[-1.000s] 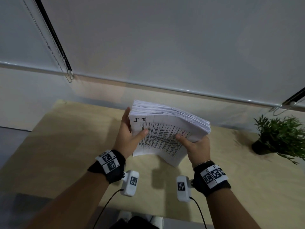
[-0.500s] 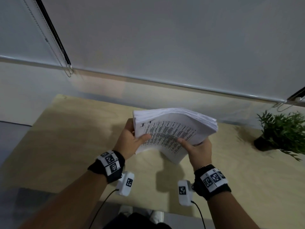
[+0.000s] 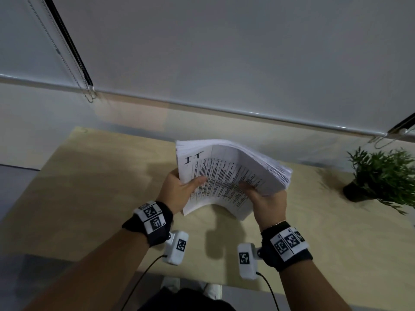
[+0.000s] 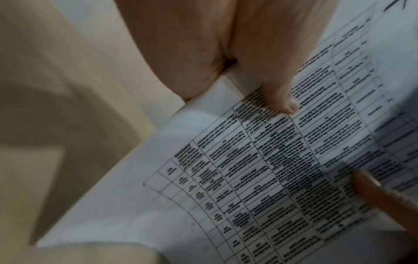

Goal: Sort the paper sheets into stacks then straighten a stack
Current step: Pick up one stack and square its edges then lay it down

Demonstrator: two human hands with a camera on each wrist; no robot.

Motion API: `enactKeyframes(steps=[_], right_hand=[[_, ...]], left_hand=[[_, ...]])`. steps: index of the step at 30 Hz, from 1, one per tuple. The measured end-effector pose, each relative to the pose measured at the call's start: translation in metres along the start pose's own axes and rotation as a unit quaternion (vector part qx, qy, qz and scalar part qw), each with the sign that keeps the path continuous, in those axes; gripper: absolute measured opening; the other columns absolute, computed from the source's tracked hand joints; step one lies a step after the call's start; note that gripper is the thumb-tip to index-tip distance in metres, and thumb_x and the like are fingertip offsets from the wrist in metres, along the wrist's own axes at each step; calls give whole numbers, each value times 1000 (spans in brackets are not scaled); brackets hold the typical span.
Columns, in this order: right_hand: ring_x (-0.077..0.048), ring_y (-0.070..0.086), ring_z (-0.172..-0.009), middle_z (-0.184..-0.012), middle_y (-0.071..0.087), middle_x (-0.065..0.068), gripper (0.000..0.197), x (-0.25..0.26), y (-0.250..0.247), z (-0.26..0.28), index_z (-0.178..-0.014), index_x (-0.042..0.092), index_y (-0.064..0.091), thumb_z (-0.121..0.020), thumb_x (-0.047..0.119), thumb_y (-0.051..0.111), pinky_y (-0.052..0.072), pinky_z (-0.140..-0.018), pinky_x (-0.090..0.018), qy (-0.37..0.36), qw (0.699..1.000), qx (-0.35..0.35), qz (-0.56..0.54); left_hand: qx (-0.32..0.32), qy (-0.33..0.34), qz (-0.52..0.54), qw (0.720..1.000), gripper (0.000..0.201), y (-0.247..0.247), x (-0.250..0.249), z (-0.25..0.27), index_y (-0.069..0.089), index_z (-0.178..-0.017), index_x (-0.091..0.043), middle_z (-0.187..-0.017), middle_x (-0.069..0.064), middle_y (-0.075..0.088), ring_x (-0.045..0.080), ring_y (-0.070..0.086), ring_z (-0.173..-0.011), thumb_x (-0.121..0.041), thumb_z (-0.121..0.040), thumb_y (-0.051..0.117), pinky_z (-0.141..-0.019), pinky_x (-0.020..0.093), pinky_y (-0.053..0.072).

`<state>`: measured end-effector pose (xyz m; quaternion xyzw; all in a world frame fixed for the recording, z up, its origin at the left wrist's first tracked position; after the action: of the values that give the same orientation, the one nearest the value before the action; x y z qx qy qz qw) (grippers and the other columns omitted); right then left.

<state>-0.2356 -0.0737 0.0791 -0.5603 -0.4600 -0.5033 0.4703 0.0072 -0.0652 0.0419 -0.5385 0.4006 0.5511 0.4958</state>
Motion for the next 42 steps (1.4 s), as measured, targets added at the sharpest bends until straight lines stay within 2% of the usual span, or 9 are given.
enactKeyframes(steps=[7, 13, 18, 24, 27, 31, 33, 38, 42], right_hand=[[-13, 73, -87, -97, 76, -4, 47, 20, -7, 1, -107, 5, 69, -63, -1, 86, 58, -72, -24, -32, 999, -9, -18], [-14, 73, -87, -95, 76, -4, 57, 39, -4, -4, -111, -4, 63, -60, -2, 86, 58, -74, -27, -52, 998, -4, -44], [-5, 68, -87, -96, 69, 3, 57, 64, -7, -2, -111, 11, 59, -62, 14, 87, 55, -77, -20, -102, 991, -31, -79], [-16, 66, -79, -81, 71, 1, 15, 78, -10, -5, -89, 12, 65, -79, 2, 71, 52, -78, -29, -151, 979, -101, -94], [-17, 67, -79, -80, 71, 1, 16, 79, -10, -7, -90, 13, 65, -82, -1, 65, 52, -78, -29, -151, 976, -114, -111], [-14, 69, -87, -90, 72, 3, 54, 76, -8, -5, -119, 6, 53, -73, 1, 81, 56, -81, -27, -157, 983, -57, -78], [-12, 69, -87, -94, 70, 0, 71, 67, -13, -8, -124, 11, 53, -62, -1, 85, 58, -81, -28, -115, 991, -35, -65], [2, 64, -67, -72, 71, 14, 21, 62, -12, -11, -78, 19, 69, -63, 14, 84, 51, -65, -20, -113, 994, 2, 8], [2, 66, -67, -73, 72, 16, 23, 53, -16, -8, -81, 10, 70, -66, 3, 85, 50, -64, -14, -118, 993, 4, 21]], left_hand=[[5, 113, 66, 991, 80, -10, -40, 7, 56, -125, -1, -106, -7, 75, 5, 70, -101, -56, -70, 78, -84, 19, 53], [40, 124, 160, 978, 94, -5, -65, 12, 39, -138, -12, -126, 10, 63, 19, 63, -115, -65, -69, 74, -95, 30, 50], [-17, 202, 133, 970, 56, -11, -90, 14, 41, -130, -27, -116, -1, 56, 13, 58, -100, -50, -84, 62, -89, 30, 47], [-112, 255, 22, 960, 17, -5, -110, 15, 64, -107, -12, -89, -13, 64, 9, 55, -68, -12, -97, 49, -69, 19, 44], [-119, 248, 35, 961, 20, -5, -112, 6, 64, -94, -15, -79, -19, 63, 4, 53, -67, -6, -96, 46, -69, 16, 41], [-56, 258, 22, 964, 14, -1, -117, 1, 53, -111, -20, -90, 6, 57, 11, 53, -74, -17, -97, 53, -72, 14, 42], [-1, 225, 46, 973, 43, -7, -107, -9, 46, -119, -25, -99, 4, 59, 8, 59, -83, -29, -86, 72, -76, 19, 49], [33, 193, -13, 980, 34, -13, -99, -17, 61, -86, -16, -76, -18, 65, -2, 59, -72, -39, -72, 83, -72, 15, 46], [27, 193, 10, 981, 31, -15, -86, -13, 60, -88, -17, -78, -17, 66, -2, 60, -73, -24, -72, 86, -73, 14, 47]])
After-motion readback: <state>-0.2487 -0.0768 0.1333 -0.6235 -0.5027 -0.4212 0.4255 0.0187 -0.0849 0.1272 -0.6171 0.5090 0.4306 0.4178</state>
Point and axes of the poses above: each hand's wrist, its own z-axis away from the middle knuckle, its own y-axis out of the palm, x = y × z, the point moved 5 cm from there along -z, towards the middle knuckle
